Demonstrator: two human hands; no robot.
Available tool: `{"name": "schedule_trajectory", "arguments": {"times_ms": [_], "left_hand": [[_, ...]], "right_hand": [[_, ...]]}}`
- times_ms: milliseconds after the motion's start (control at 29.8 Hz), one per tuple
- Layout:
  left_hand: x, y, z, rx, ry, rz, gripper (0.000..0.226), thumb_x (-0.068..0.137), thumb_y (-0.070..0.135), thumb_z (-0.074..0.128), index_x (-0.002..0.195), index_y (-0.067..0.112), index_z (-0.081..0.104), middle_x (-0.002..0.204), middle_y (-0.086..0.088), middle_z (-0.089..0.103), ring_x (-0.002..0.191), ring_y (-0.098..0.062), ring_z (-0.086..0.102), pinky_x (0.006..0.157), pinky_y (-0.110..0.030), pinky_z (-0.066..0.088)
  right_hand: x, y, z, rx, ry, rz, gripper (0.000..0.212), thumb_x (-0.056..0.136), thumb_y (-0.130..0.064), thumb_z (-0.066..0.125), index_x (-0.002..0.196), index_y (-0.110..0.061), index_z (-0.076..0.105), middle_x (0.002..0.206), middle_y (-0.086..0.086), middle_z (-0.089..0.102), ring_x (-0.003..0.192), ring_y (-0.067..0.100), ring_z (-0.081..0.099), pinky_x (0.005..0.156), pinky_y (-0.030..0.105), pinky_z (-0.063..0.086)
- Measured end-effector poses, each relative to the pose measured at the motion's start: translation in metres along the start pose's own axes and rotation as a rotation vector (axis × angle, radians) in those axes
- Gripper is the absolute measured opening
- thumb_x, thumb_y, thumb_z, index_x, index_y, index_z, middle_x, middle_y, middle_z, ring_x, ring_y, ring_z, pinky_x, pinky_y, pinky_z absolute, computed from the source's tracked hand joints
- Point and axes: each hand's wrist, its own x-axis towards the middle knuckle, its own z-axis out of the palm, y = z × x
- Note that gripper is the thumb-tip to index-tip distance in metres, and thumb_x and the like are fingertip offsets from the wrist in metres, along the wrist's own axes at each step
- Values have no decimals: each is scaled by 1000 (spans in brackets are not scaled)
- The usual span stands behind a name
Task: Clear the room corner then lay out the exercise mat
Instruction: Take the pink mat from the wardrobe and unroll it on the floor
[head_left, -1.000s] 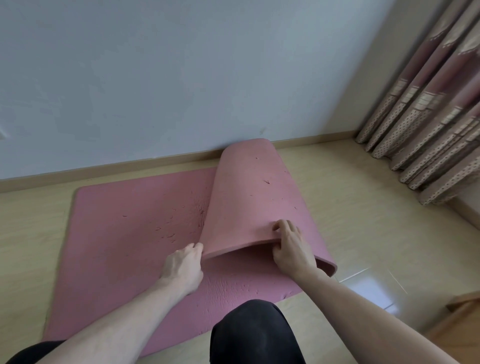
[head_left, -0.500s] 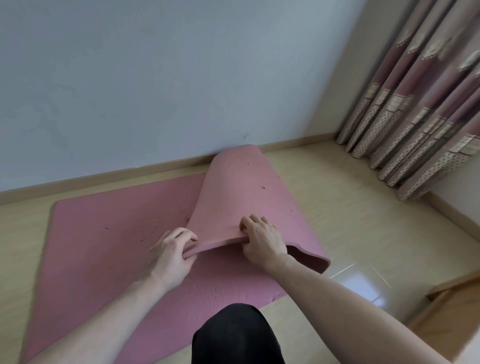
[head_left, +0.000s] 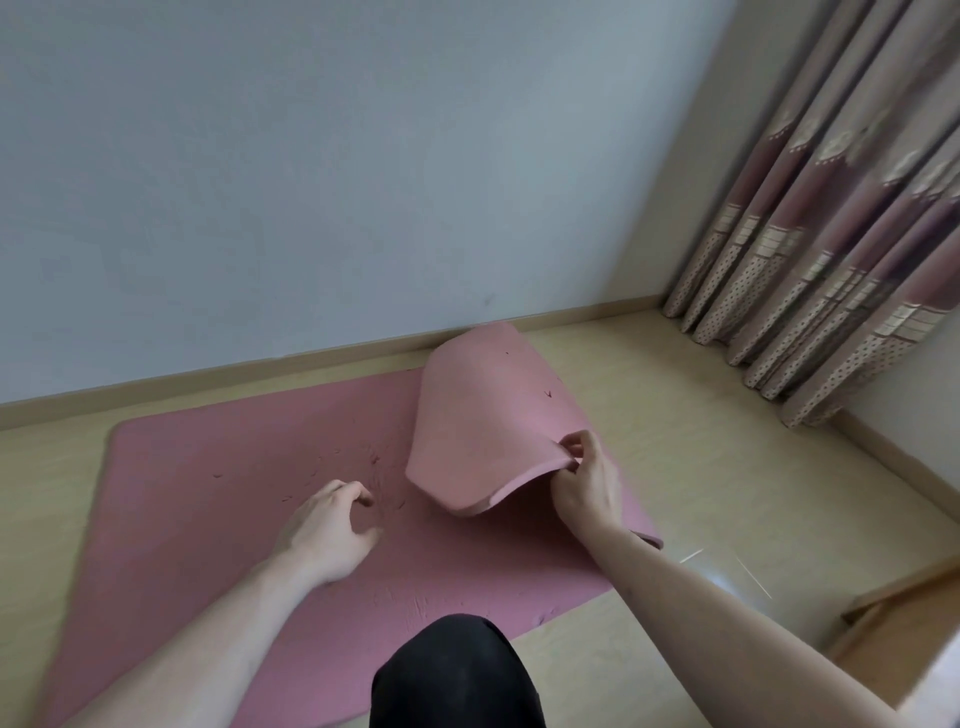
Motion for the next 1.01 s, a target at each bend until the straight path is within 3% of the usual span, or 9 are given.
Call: {"name": "schedule_trajectory", "arguments": {"times_ms": [101,268,335,436,537,637,738,906,1006], "left_hand": [[-2,-6,-8,-30,-5,-5,33,87,46,69,117,35,62,123,13,55,108,-12,59,84,-31,52],[-2,-8,-25,10,-46,-6,35,87,44,67,120,33,63,126,10,54,103,-13,59,76,-28,48],[-1,-8,-31,15,-65,-10,38,87,44,66,123,33,62,128,9,53,100,-14,59,74,-28,47],[2,-2,-37,-17,-53,-12,39,85,42,66,122,33,63,129,9,53,97,-14,60,75,-28,49],[10,9,-34,-31,-33,4,38,85,42,66,122,32,63,129,8,54,99,-14,59,75,-28,46],[19,22,-27,-2,-50,31,39,86,42,66,123,32,62,131,9,53,106,-15,58,79,-28,46],[28,32,-18,32,-69,40,38,86,41,65,123,33,61,127,10,52,101,-12,57,84,-29,49],[47,49,-1,118,-94,36,37,87,42,64,124,36,58,126,13,50,109,-12,59,80,-29,46],[64,63,14,136,-125,37,37,87,43,65,123,37,58,127,12,51,115,-13,57,84,-29,45]], "right_hand": [[-1,-5,-6,55,37,28,48,78,2,45,115,-23,61,115,4,71,95,26,63,82,34,49],[-2,-18,-17,81,72,82,53,82,2,46,124,-22,69,117,4,71,96,21,60,80,25,42],[1,-27,-20,116,81,124,51,83,-5,47,121,-27,71,115,2,73,107,24,64,87,28,49],[5,-38,-23,203,115,197,46,81,-14,48,114,-32,74,107,-3,75,104,25,67,92,36,56],[16,-37,-29,337,187,251,41,81,-12,48,107,-30,75,97,-4,74,95,23,69,86,33,56],[28,-18,-41,456,312,296,40,84,-5,48,109,-23,73,100,2,70,95,25,66,82,29,50],[41,8,-54,504,409,310,30,83,-5,55,105,-18,69,95,4,68,91,28,65,76,30,46],[70,38,-84,602,519,363,12,63,-24,49,74,-22,54,77,-4,60,79,26,58,78,40,55],[97,60,-101,707,564,465,3,76,-19,58,76,-22,56,80,-4,62,77,29,65,70,37,59]]}}
